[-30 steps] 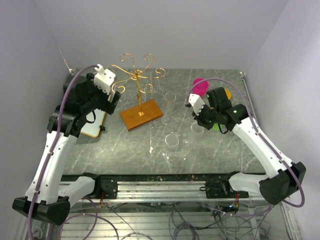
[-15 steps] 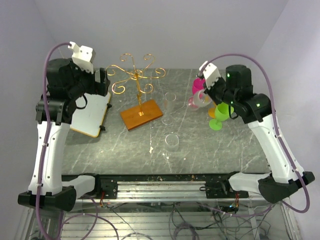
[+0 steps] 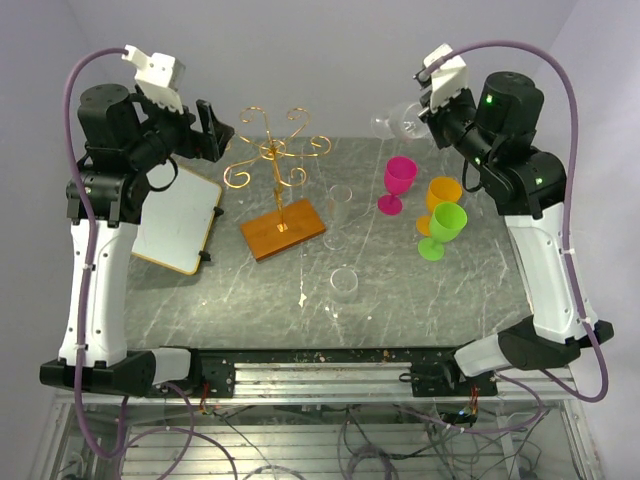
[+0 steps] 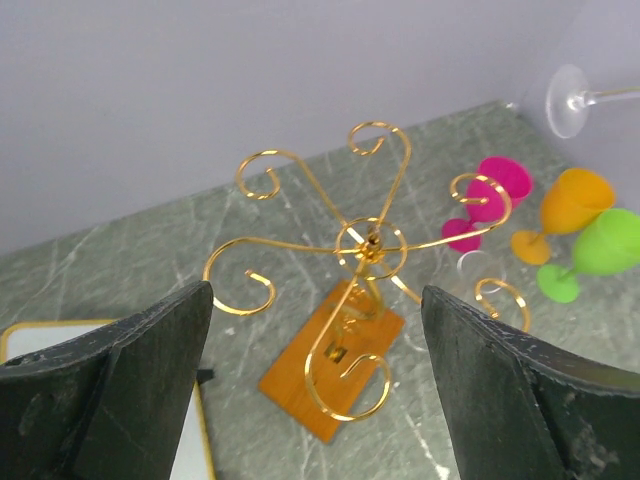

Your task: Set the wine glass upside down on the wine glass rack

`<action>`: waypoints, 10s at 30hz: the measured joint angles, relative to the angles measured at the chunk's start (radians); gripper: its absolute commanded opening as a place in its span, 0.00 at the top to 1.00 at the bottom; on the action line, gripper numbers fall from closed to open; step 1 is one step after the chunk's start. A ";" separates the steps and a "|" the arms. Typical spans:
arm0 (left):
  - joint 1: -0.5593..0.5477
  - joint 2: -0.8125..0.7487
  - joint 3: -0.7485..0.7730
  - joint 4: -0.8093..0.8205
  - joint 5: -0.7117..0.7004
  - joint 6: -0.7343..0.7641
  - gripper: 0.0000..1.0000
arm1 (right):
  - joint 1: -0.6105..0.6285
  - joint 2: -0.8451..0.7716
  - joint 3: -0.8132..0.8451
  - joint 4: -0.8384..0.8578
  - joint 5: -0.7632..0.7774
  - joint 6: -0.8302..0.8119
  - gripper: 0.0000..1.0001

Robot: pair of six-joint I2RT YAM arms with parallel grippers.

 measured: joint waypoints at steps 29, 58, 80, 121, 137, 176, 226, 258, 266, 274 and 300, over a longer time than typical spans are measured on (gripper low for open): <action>-0.133 0.104 0.019 0.261 0.190 -0.263 0.23 | 0.026 0.224 0.247 0.225 -0.380 0.366 1.00; -0.148 0.144 -0.046 0.328 0.161 -0.332 0.93 | 0.038 0.220 0.232 0.239 -0.571 0.447 1.00; -0.047 0.019 -0.058 0.314 0.111 -0.293 0.93 | 0.040 0.140 0.181 0.238 -0.509 0.372 0.16; 0.098 -0.101 0.029 -0.185 -0.448 0.918 0.93 | -0.097 -0.026 -0.041 0.241 -0.418 0.275 0.03; -0.184 -0.011 -0.029 -0.248 -0.504 1.181 0.93 | -0.130 -0.038 -0.082 0.250 -0.460 0.277 0.02; -0.341 0.201 -0.050 0.030 -0.611 1.247 0.93 | -0.230 -0.077 -0.132 0.278 -0.560 0.317 0.02; -0.340 0.093 -0.183 -0.039 -0.556 1.194 0.77 | -0.257 -0.079 -0.224 0.308 -0.585 0.307 0.00; -0.299 -0.097 -0.199 -0.010 -0.544 0.955 0.01 | -0.008 -0.025 -0.644 0.229 -0.360 0.167 0.36; -0.197 -0.183 -0.227 0.055 -0.535 0.799 0.00 | 0.050 0.075 -0.584 0.276 -0.297 0.285 0.46; -0.179 -0.179 -0.233 0.060 -0.525 0.739 0.01 | 0.081 0.147 -0.563 0.295 -0.216 0.367 0.59; -0.176 -0.154 -0.230 0.058 -0.497 0.731 0.02 | 0.084 0.216 -0.545 0.288 -0.151 0.396 0.82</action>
